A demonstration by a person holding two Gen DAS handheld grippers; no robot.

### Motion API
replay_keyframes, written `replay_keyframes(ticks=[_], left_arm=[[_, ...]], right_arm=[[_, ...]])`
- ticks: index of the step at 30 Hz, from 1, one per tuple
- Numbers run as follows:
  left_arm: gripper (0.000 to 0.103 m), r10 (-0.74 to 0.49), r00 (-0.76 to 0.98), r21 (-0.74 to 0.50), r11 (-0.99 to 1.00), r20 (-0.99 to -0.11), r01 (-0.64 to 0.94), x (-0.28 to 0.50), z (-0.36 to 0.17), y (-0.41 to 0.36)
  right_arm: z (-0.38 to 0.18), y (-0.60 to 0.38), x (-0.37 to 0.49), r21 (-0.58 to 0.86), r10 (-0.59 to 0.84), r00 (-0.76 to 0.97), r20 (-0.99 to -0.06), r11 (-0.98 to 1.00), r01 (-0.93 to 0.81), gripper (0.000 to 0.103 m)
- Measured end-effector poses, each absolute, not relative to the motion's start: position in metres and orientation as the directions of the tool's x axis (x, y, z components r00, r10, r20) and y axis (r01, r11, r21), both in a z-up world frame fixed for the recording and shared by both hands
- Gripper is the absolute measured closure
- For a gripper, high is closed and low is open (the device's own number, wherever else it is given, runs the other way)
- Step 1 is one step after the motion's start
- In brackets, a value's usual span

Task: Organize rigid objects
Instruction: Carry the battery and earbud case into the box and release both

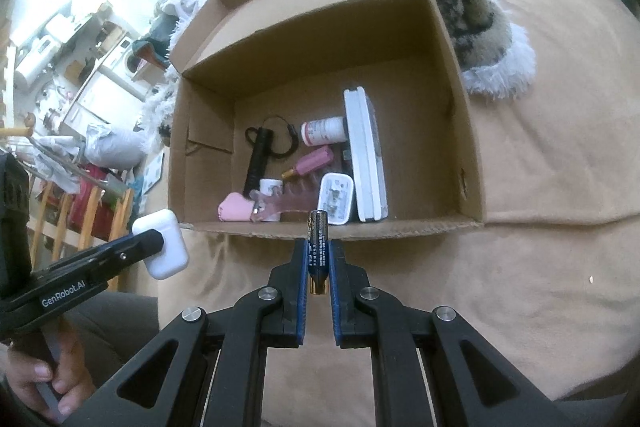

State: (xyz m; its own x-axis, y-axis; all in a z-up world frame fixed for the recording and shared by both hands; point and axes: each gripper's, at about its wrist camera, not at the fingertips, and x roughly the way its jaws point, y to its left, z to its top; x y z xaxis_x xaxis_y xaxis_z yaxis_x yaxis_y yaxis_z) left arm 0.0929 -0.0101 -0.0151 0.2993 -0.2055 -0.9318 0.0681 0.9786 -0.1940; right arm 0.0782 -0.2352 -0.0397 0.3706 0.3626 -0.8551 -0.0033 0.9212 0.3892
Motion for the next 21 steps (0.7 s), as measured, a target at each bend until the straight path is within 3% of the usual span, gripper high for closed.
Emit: replay_keyframes(ticks=[14, 21], left_arm=[[0.084, -0.13, 0.361, -0.106, 0.991, -0.923, 0.087, 0.152, -0.001, -0.025], [0.084, -0.067, 0.364, -0.039, 0.996, -0.929, 0.084, 0.174, -0.036, -0.033]], right_arm=[[0.002, -0.23, 0.139, 0.337, 0.344, 0.435, -0.832, 0.937, -0.096, 0.092], [-0.037, -0.241, 0.158, 0.364, 0.351, 0.402, -0.846, 0.93, -0.047, 0.092]])
